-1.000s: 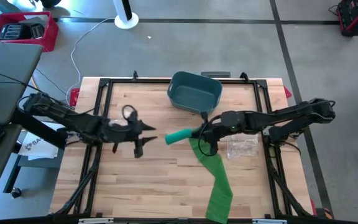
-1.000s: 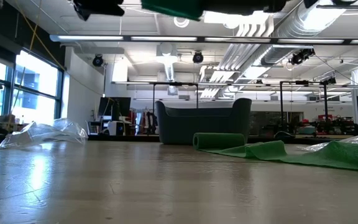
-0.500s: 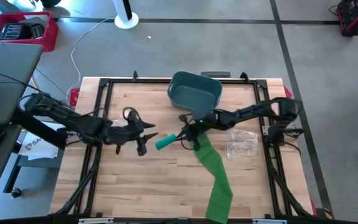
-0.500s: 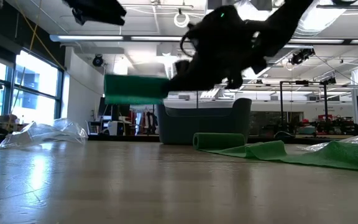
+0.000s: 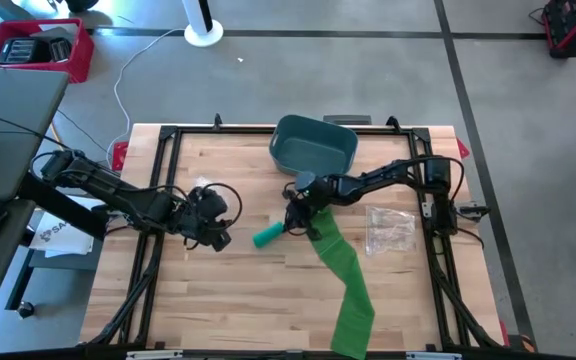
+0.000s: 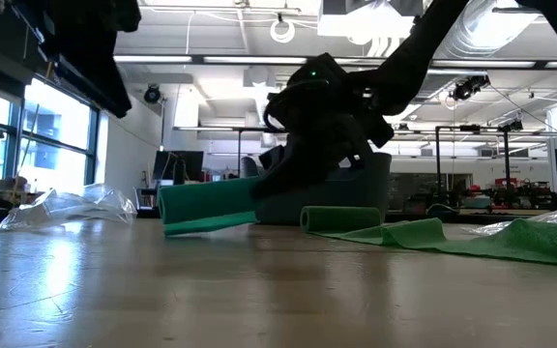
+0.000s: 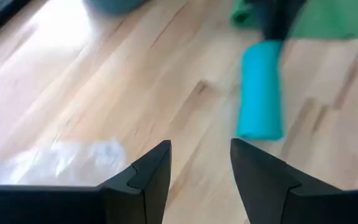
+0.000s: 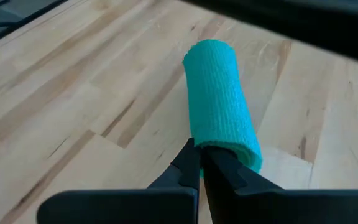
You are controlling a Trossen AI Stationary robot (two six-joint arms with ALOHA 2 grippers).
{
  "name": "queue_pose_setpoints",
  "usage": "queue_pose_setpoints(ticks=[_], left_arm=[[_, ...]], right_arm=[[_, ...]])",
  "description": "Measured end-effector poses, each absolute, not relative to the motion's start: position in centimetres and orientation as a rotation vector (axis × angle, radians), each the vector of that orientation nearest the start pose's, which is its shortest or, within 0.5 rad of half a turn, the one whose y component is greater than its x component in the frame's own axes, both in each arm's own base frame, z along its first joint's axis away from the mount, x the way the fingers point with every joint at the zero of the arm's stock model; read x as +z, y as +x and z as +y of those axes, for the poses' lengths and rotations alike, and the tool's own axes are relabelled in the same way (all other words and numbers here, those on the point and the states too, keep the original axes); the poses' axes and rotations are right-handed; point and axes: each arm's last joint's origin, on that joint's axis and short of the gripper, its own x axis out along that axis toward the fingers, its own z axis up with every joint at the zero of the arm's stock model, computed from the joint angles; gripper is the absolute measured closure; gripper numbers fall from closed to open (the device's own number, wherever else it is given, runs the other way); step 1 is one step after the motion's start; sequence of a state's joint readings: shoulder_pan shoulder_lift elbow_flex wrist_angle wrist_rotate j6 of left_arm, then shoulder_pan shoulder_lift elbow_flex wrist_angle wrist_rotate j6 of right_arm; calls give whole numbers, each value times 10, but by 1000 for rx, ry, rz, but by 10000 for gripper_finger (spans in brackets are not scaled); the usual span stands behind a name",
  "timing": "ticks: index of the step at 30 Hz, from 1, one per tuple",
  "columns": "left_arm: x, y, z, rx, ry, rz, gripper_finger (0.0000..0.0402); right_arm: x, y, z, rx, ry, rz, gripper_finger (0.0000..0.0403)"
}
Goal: Roll bandage
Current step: Roll the light green bandage
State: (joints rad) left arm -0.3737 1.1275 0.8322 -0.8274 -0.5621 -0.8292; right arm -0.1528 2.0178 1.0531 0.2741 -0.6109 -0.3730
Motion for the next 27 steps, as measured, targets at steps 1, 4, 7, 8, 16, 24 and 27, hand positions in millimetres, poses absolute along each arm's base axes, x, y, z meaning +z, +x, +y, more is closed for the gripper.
queue_pose_setpoints(ticks=[1,4,7,8,16,24,27], left_arm=[[244,189,-57,572,-263,852,241],[243,187,-57,599,-289,858,241],[243,187,-57,599,-310,864,241],[243,187,-57,590,-323,874,241],[241,186,-61,541,-429,935,241],[233,160,-67,593,-522,1215,241],[222,147,-65,716,-507,1271,241]], right_arm=[[116,391,-43,551,-94,552,403],[116,391,-43,543,-67,561,403],[114,390,-43,539,-43,591,401],[113,389,-43,538,-39,601,397],[113,389,-44,500,18,631,302],[159,380,-45,469,26,577,229],[189,372,-40,481,-18,518,227]])
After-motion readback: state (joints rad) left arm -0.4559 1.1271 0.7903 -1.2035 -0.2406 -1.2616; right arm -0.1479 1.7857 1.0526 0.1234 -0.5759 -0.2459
